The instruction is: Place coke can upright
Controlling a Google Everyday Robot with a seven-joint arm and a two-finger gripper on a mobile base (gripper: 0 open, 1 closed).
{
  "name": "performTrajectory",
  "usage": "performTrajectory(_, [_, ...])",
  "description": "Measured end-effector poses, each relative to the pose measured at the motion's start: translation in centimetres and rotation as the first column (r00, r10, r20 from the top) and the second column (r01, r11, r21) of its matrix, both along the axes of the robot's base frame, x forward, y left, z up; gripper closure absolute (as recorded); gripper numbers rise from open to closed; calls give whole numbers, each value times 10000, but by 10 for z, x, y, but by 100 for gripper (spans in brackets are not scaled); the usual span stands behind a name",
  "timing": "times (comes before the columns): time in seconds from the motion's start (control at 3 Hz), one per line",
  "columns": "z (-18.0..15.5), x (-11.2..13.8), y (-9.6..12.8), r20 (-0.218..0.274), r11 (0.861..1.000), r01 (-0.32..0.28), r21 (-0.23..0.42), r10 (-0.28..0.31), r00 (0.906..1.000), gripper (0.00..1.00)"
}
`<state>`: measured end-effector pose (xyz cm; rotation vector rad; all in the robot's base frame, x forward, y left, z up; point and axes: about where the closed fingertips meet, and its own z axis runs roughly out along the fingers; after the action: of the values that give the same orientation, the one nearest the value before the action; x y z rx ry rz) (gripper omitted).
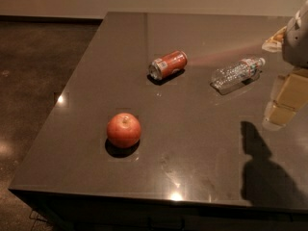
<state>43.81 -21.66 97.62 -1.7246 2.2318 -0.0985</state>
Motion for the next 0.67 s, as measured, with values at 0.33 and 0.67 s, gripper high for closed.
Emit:
performTrajectory(0.33, [0,0,0,2,10000,0,0,0,10000,0])
performTrajectory(0.67, [2,13,12,95,9996,-274,-66,275,9996,0])
